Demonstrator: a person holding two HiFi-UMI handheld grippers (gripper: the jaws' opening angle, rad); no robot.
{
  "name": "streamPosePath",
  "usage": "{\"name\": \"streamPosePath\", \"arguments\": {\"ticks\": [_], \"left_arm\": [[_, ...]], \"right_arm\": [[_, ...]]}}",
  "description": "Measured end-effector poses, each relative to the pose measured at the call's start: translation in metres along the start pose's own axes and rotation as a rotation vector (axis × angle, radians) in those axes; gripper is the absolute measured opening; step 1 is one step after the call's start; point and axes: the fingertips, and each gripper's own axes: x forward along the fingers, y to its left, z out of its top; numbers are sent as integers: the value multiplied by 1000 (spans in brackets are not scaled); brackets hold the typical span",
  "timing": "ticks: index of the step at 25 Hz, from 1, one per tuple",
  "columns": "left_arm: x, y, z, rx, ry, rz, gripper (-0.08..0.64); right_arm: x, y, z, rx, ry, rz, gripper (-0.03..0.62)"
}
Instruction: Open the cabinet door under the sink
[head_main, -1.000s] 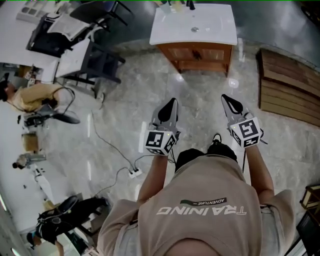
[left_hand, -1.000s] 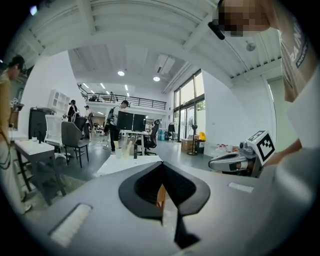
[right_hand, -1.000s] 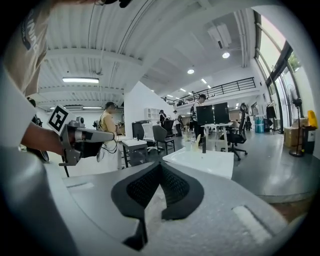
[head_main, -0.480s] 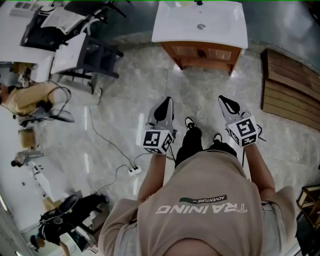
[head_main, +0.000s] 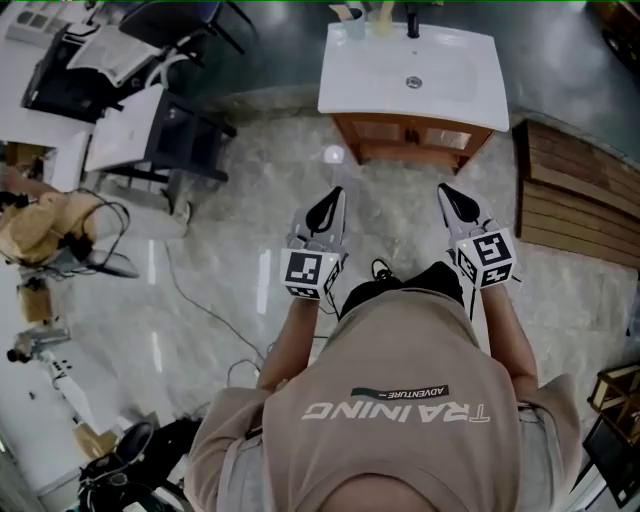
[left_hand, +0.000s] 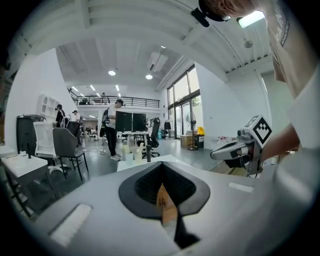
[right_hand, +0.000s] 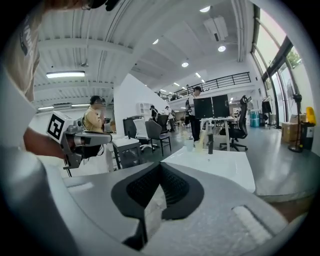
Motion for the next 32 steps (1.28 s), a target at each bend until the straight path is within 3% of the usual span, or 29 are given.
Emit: {"name": "streamPosePath", "arguments": {"ticks": [6,14,21,32], "left_arm": [[16,32,-8,-42,13,-40,17],[78,58,-28,-90,73,-16,17],[152,80,6,-50,53,-43,17],[236,71,32,39,34,-193,17]], "right_arm": [[34,12,0,-60,63,-16,2],[87,-46,-15,11,103,-39,2],[137,-111,3,52,64,-76,2],[151,-169,0,46,66,-159,2]]}}
